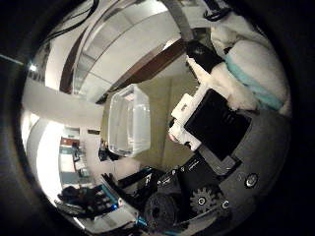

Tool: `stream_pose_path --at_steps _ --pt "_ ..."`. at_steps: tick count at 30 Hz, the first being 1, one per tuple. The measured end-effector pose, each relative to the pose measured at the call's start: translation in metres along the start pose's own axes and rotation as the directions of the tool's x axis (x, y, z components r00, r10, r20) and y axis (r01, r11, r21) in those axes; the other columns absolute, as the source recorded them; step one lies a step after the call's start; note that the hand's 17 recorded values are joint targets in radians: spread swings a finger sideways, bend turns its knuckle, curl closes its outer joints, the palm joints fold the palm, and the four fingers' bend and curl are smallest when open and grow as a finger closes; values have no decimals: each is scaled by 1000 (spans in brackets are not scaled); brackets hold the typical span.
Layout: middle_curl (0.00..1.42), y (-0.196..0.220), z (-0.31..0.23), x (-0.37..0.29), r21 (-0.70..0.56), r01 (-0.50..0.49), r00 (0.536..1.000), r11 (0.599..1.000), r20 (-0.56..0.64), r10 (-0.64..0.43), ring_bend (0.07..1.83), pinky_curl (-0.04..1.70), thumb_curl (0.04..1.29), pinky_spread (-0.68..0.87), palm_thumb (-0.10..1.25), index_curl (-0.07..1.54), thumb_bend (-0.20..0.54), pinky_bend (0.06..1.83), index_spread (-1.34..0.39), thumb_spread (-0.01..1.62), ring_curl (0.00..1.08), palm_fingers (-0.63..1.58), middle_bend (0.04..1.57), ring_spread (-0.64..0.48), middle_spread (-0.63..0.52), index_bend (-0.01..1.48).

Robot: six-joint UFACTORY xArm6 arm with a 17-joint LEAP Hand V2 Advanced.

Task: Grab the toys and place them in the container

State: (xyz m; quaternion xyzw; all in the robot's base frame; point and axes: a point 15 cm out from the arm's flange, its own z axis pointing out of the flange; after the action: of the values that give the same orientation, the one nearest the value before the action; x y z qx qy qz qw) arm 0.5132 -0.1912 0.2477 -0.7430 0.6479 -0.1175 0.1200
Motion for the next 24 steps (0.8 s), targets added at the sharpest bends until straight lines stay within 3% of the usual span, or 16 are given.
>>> stream_pose_path --at_steps 8,20,24 --pt "729 -11 -32 -147 25 130 988 991 83 -131 1305 841 660 -198 1051 810 -13 1406 -226 1065 866 1125 1362 -243 -122 1164" --pt "724 30 -34 -336 18 297 933 955 209 -294 1303 867 663 -202 1050 806 -13 1390 -225 1065 868 1126 1364 -244 -128 1166" --pt "724 17 -37 -371 99 316 920 944 209 -330 1298 874 619 -203 939 806 -28 1391 -226 1111 871 1116 1368 -246 -130 1159"
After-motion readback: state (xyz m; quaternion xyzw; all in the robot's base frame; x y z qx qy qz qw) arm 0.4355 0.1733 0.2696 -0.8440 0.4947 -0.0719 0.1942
